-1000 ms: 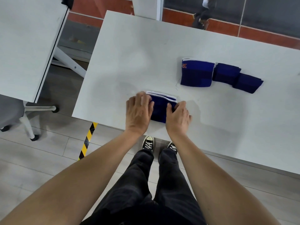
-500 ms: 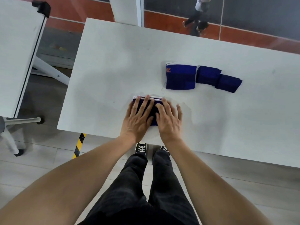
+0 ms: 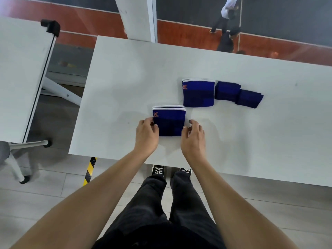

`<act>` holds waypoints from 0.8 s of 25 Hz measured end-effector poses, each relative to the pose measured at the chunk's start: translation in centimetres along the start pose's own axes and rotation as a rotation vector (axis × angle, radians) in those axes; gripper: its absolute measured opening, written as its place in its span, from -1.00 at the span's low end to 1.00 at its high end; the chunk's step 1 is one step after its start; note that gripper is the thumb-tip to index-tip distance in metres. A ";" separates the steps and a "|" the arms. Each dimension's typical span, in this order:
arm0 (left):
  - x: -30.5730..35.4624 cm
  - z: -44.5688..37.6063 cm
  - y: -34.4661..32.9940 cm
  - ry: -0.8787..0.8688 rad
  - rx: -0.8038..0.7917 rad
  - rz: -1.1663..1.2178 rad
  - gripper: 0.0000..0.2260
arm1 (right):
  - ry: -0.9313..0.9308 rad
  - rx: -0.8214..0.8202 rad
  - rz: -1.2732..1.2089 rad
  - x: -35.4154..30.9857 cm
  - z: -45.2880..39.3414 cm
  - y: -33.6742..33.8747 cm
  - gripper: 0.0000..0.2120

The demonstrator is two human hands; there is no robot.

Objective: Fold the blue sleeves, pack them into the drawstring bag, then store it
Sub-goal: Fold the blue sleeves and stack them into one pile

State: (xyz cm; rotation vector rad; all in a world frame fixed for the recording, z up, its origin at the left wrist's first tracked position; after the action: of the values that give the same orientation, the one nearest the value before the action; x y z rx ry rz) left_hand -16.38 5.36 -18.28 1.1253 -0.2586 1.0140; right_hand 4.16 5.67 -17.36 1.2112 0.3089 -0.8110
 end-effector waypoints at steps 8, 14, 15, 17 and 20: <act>-1.0 -0.2 0.3 0.307 -0.008 0.305 -0.79 | -0.163 -0.107 -0.365 -0.7 0.0 -0.4 -0.75; 4.9 0.2 2.6 0.023 0.189 0.403 -0.79 | 0.028 -0.029 -0.317 -2.7 -2.7 2.9 -0.74; 6.3 -0.2 2.5 -0.013 0.196 0.401 -0.80 | 0.039 -0.003 -0.323 -2.9 -3.6 3.9 -0.74; 9.1 -1.3 1.5 -0.051 0.198 0.386 -0.81 | 0.064 0.044 -0.306 -2.8 -6.0 6.1 -0.76; 12.2 -3.2 -1.0 -0.069 0.168 0.358 -0.81 | 0.054 0.091 -0.283 -1.5 -9.5 8.9 -0.77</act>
State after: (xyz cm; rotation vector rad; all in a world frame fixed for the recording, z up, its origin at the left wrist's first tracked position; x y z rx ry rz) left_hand -9.77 14.58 -12.60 1.2964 -0.4483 1.3331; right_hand 11.21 16.02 -13.53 1.2929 0.5004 -1.0464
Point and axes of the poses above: each hand's wrist, its own z-axis away from the middle knuckle, its own y-axis out of the back of the hand, x = y × z, the point moved 9 cm from there along -z, towards the middle knuckle, and after that the axes turned 1 degree about z, right-handed, at the moved point
